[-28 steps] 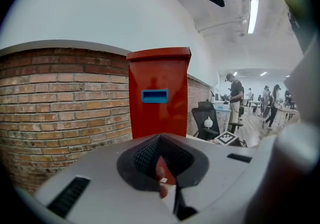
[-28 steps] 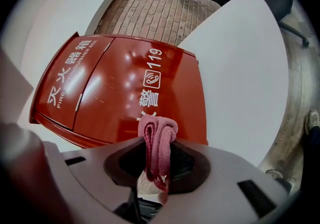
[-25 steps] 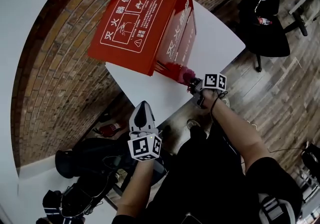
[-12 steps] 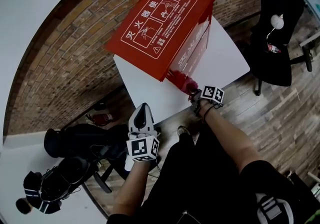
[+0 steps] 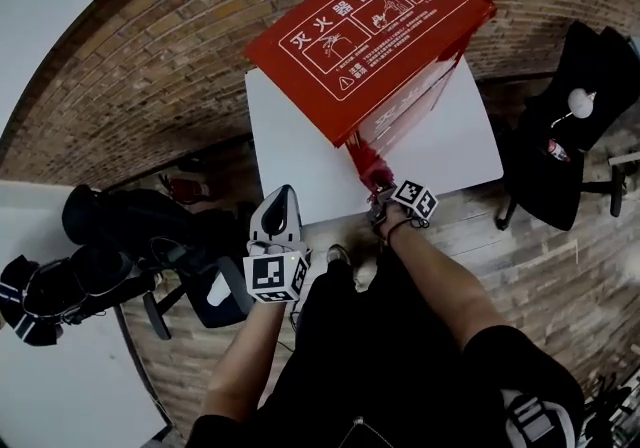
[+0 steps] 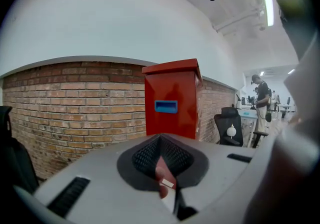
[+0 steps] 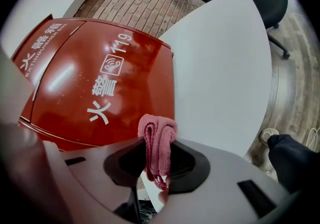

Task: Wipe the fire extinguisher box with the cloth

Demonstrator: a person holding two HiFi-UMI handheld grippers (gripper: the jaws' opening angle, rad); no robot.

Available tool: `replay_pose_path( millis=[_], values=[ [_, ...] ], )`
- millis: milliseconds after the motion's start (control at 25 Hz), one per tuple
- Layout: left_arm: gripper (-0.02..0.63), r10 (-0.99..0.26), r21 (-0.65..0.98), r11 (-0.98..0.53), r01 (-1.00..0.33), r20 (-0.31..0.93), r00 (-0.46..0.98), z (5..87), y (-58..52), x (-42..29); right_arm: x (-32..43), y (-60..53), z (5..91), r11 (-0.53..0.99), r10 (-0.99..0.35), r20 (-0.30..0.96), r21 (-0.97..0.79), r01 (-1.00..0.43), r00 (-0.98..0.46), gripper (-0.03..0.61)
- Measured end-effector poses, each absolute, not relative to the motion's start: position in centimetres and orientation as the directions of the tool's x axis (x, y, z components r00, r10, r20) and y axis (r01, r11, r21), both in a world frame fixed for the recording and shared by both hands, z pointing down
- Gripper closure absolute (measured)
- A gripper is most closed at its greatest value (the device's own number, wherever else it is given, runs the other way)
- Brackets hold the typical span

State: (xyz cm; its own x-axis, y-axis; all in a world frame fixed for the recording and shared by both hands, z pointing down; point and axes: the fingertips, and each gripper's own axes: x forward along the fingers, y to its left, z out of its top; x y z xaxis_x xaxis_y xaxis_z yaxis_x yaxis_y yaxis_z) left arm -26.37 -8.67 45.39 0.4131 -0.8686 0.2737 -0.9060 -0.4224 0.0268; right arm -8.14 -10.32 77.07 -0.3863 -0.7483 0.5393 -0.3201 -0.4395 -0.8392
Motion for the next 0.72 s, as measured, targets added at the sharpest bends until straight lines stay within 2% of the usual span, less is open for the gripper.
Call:
replay_pose_path(
  millis=[720],
  values=[
    [0.586, -0.921, -0.02, -0.259, -0.966, 0.305, 0.241, 46.2, -4.6, -27.4, -7.6, -10.6, 82.8, -0.472, -0.696, 0.605, -0.791, -0.389, -0.386, 0.471]
  ],
)
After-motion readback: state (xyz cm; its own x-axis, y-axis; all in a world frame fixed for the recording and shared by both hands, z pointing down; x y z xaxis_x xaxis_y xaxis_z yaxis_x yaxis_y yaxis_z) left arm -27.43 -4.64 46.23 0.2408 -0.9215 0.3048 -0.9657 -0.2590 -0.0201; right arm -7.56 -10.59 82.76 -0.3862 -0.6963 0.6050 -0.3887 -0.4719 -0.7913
